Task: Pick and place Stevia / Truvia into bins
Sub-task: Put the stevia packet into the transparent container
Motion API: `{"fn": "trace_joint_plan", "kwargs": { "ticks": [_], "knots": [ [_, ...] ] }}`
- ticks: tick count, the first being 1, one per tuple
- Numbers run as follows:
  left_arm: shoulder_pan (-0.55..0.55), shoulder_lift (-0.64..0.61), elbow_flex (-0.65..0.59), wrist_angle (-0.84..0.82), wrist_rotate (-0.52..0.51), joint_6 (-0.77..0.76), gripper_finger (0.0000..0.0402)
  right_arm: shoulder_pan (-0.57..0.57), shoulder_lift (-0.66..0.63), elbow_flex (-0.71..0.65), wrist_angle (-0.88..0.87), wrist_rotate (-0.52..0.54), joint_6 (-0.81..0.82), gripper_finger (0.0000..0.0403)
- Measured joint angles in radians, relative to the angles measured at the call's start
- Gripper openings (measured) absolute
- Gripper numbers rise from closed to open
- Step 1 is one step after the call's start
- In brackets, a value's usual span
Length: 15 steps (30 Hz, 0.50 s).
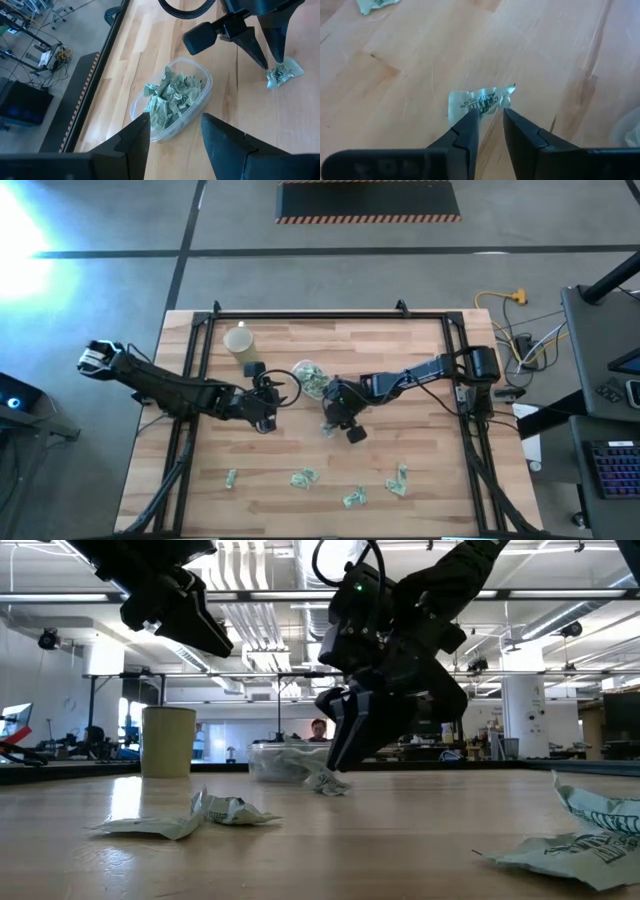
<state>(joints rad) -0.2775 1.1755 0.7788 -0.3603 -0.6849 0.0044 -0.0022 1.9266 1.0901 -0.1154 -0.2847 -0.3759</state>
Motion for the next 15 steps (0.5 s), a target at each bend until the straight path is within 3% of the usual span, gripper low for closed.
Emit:
{"fn": "trace_joint_plan", "kwargs": {
  "ticks": [15],
  "knots": [
    [0.000, 0.000, 0.000, 0.000, 0.000, -0.002, 0.0160, 0.000, 0.004, 0.000, 0.032, 0.049, 0.028, 0.0165]
  ]
}}
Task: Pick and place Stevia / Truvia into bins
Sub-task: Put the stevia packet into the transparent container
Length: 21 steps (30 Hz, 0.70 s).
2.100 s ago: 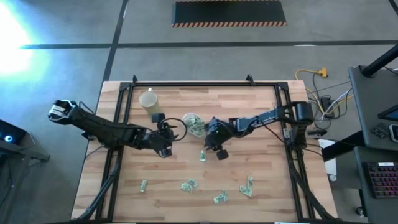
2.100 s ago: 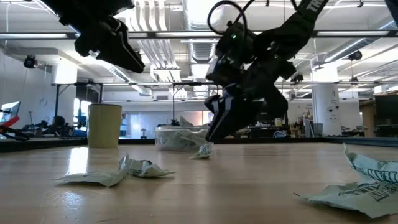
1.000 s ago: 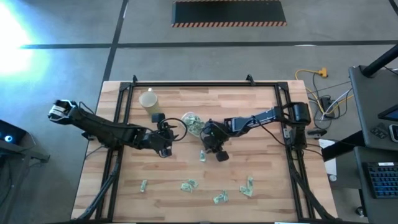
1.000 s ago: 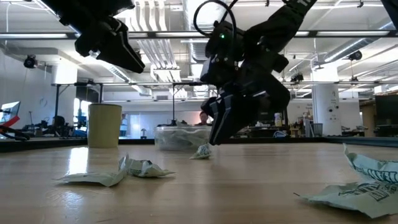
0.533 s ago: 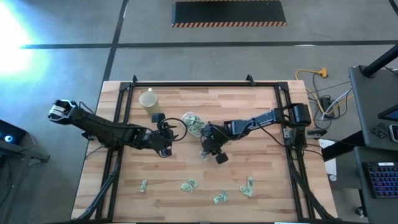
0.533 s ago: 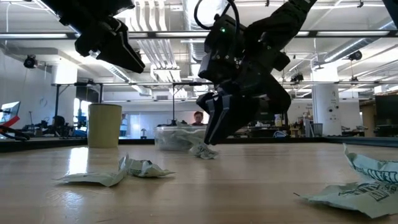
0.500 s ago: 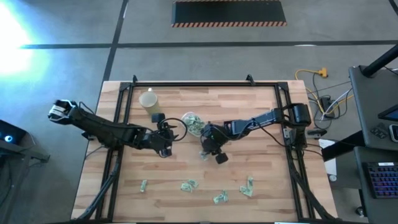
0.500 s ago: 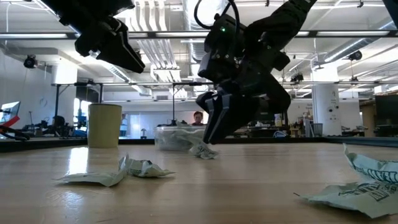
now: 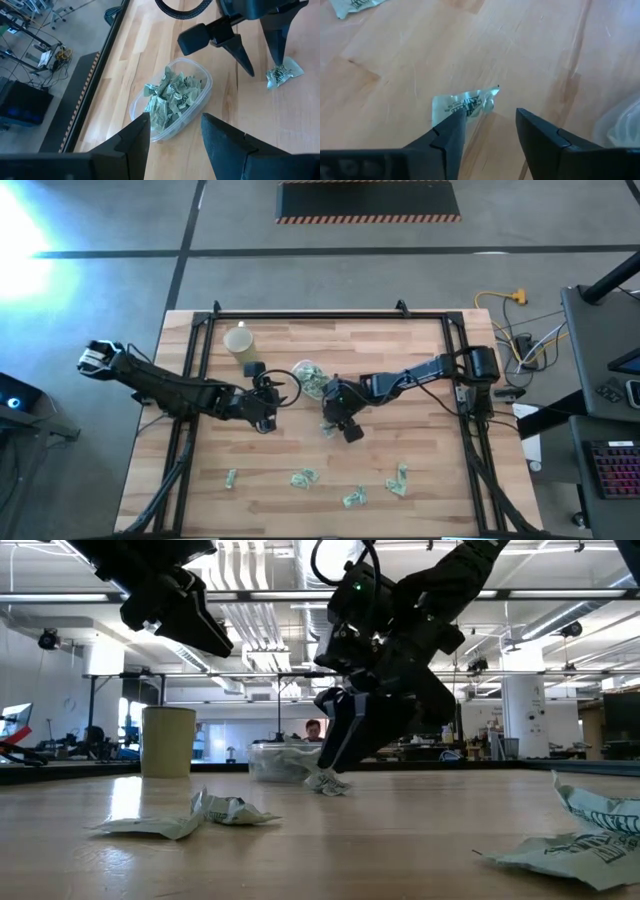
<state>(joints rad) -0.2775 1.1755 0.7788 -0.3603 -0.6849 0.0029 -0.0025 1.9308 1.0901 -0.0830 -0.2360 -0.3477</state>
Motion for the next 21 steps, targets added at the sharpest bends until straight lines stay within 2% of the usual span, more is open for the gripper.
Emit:
{"fn": "trace_joint_plan", "kwargs": {
  "ticks": [8, 21],
  "knots": [
    [0.000, 0.000, 0.000, 0.000, 0.000, 0.000, 0.0160, 0.002, 0.009, 0.000, 0.016, -0.003, 0.017, 0.0186],
    [0.000, 0.000, 0.000, 0.001, 0.000, 0.000, 0.0160, 0.014, 0.009, 0.000, 0.020, -0.006, 0.026, 0.0187]
  ]
}}
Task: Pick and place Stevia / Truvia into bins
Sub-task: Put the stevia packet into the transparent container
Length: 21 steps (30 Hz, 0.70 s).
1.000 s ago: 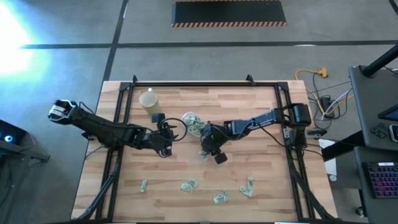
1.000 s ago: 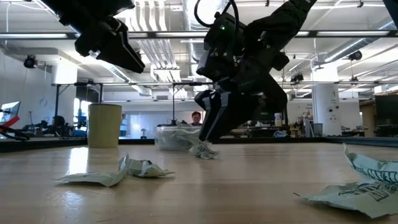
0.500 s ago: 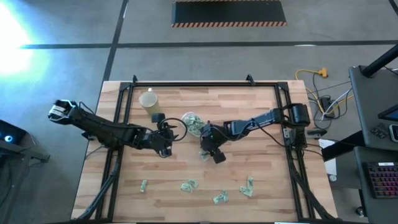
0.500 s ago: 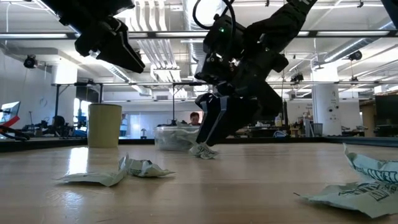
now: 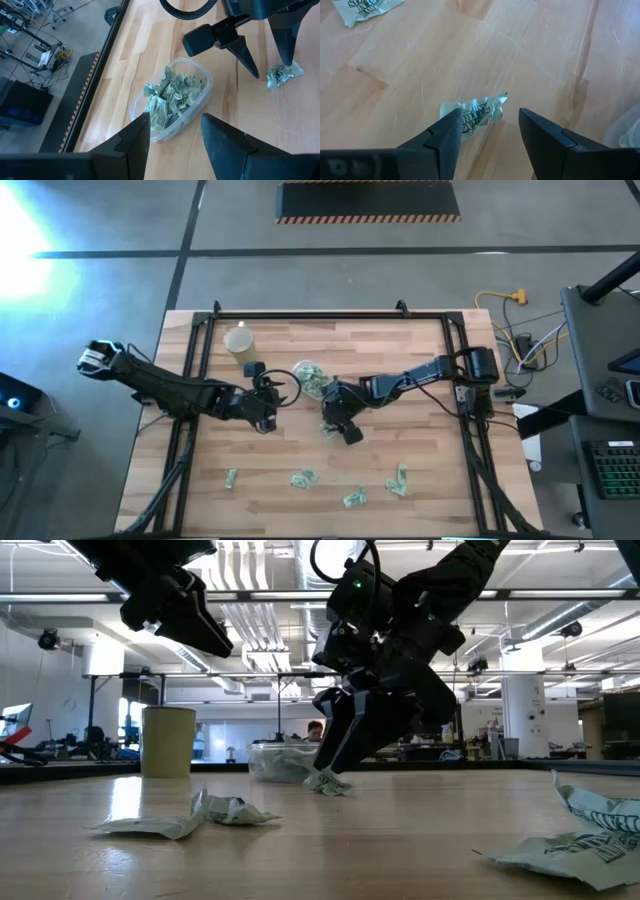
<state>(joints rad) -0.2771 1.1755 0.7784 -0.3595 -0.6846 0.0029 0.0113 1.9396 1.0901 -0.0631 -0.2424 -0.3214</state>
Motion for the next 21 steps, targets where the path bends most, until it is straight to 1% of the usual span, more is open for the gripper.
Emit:
{"fn": "trace_joint_plan", "kwargs": {
  "ticks": [7, 15, 21],
  "knots": [
    [0.000, 0.000, 0.000, 0.000, 0.000, 0.000, 0.0160, 0.001, 0.022, 0.001, 0.040, -0.002, -0.001, 0.0187],
    [0.000, 0.000, 0.000, -0.001, 0.000, 0.000, 0.0160, 0.002, 0.023, 0.000, 0.037, -0.001, -0.005, 0.0186],
    [0.000, 0.000, 0.000, 0.000, 0.000, 0.000, 0.0160, 0.002, 0.024, 0.000, 0.037, -0.001, -0.005, 0.0162]
  ]
}}
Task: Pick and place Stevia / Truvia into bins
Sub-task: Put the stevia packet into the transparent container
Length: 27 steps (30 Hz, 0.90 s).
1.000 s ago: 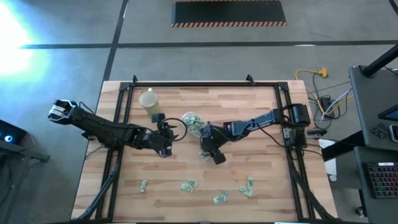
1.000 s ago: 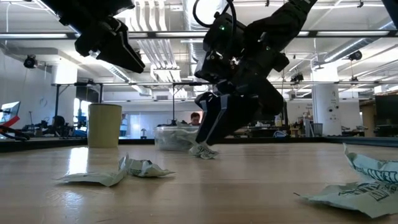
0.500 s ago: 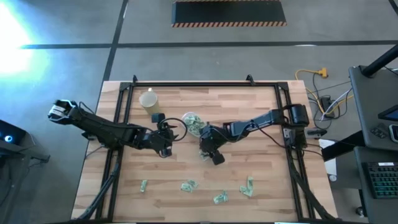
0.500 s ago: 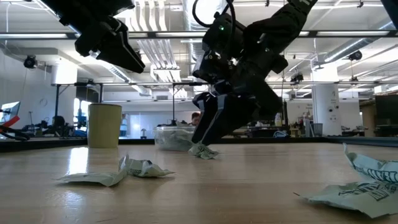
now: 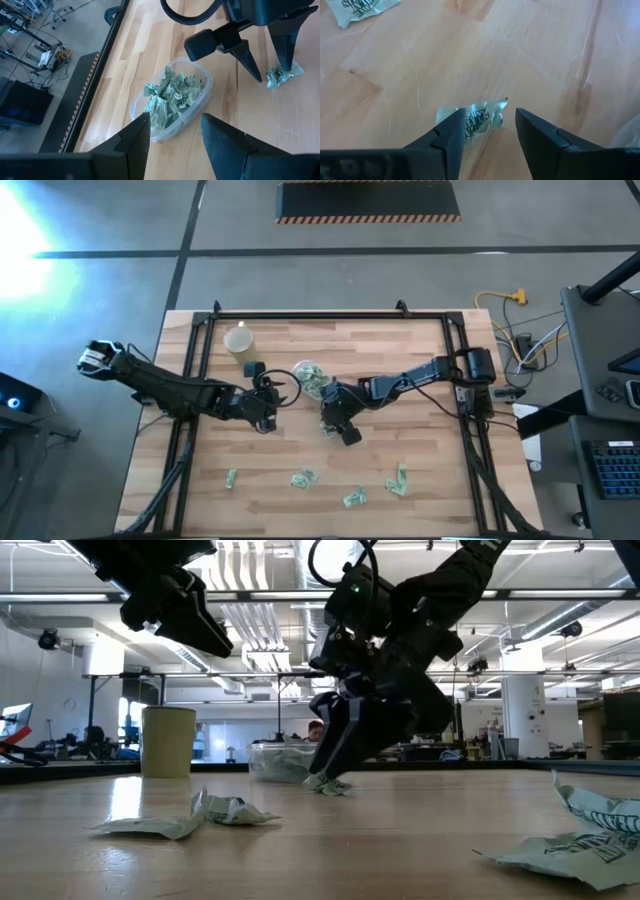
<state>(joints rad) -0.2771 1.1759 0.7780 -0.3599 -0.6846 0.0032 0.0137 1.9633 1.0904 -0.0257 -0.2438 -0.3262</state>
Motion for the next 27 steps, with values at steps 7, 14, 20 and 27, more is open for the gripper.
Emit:
{"fn": "trace_joint_plan", "kwargs": {
  "ticks": [7, 14, 20, 27],
  "knots": [
    [-0.001, 0.000, 0.000, 0.000, 0.000, 0.000, 0.0160, 0.002, 0.000, 0.000, 0.000, 0.000, -0.004, 0.0129],
    [-0.001, 0.000, 0.000, 0.000, 0.000, 0.000, 0.0160, 0.002, 0.000, 0.000, -0.002, 0.000, -0.023, 0.0085],
    [0.000, 0.000, 0.000, 0.000, 0.000, 0.000, 0.0160, 0.002, 0.000, 0.000, -0.009, 0.000, -0.039, 0.0047],
    [0.000, 0.000, 0.000, 0.000, 0.000, 0.000, 0.0160, 0.009, 0.000, 0.000, -0.023, 0.000, -0.071, 0.0011]
  ]
}}
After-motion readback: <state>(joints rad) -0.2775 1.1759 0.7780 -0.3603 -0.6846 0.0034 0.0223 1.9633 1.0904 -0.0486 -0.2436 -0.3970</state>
